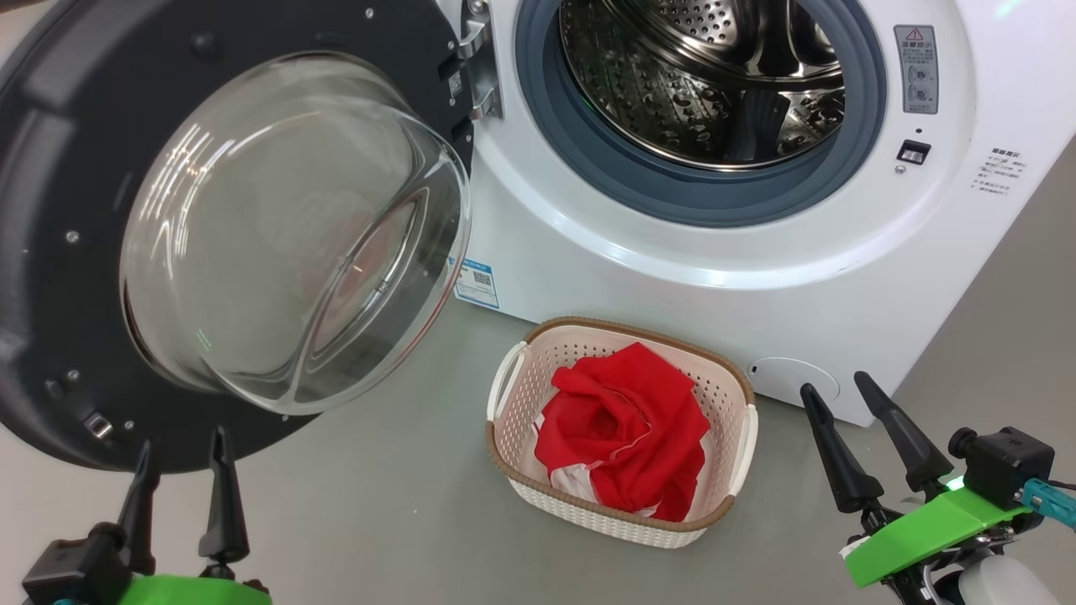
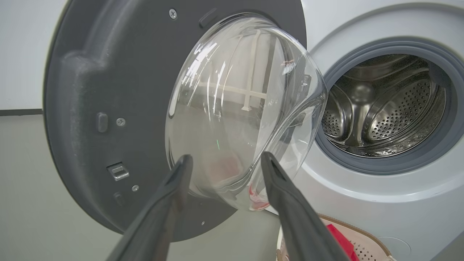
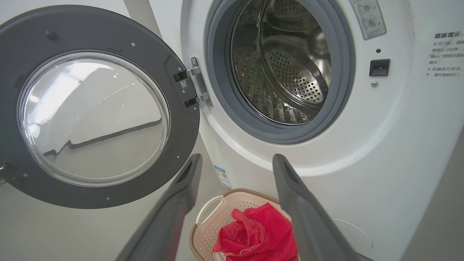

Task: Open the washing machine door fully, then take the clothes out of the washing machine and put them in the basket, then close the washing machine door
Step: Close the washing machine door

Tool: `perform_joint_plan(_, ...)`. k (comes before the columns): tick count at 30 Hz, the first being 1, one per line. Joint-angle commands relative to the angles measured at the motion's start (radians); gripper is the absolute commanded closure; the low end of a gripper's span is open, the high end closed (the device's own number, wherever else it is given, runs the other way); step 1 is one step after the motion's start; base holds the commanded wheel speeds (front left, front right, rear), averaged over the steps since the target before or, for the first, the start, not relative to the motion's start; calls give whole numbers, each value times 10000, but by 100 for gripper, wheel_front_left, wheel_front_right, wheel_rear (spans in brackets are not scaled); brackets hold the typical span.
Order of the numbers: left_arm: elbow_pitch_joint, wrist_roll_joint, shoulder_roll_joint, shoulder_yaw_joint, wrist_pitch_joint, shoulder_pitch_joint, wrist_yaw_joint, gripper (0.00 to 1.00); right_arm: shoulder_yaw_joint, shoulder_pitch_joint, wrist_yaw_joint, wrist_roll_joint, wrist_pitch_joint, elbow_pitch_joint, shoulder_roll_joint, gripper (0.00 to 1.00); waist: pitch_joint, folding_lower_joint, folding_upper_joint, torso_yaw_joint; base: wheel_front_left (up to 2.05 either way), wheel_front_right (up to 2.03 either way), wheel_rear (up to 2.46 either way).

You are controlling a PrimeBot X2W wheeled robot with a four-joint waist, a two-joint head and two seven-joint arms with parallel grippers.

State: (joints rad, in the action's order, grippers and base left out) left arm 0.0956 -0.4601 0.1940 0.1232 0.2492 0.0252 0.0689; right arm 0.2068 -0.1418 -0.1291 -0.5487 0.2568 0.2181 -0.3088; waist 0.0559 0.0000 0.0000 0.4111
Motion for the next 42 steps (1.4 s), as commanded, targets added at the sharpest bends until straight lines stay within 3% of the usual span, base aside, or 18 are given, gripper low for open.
perform_joint_plan(1, -297, 72, 313, -383, 60, 379, 102, 0, 171, -74, -16, -64, 49, -215, -123, 0, -7, 0, 0, 6, 0, 0, 0)
perform_joint_plan(11, -653, 129, 772, -456, -201, 600, 78, 0, 173, -81, -16, -45, 49, -188, -96, 0, -31, 0, 0, 24, 0, 0, 0)
perform_joint_plan(12, -798, 132, 838, -473, -285, 643, 107, 20, 170, -84, -16, -45, 49, -185, -95, 0, -25, 0, 0, 31, 0, 0, 0)
perform_joint_plan(13, -798, 132, 838, -473, -285, 643, 107, 20, 170, -84, -16, -45, 49, -185, -95, 0, -25, 0, 0, 31, 0, 0, 0)
perform_joint_plan(14, -874, 124, 876, -486, -331, 667, 112, 53, 169, -87, -16, -46, 49, -185, -97, 0, -20, 0, 0, 36, 0, 0, 0)
perform_joint_plan(17, -1090, 205, 1083, -523, -441, 768, 126, 100, 168, -96, -16, -48, 49, -183, -98, 0, -15, 0, 0, 44, 0, 0, 0)
perform_joint_plan(33, -3062, 196, 2550, -1115, -1750, 2084, 22, 100, 242, -95, -16, -44, 49, -197, -103, 0, 82, 0, 0, 38, 0, 0, 0)
perform_joint_plan(42, -3080, -1370, 3006, -2352, -2398, 3208, -183, 100, 287, -97, -16, -63, 49, -182, -144, 0, 163, 0, 0, 66, 0, 0, 0)
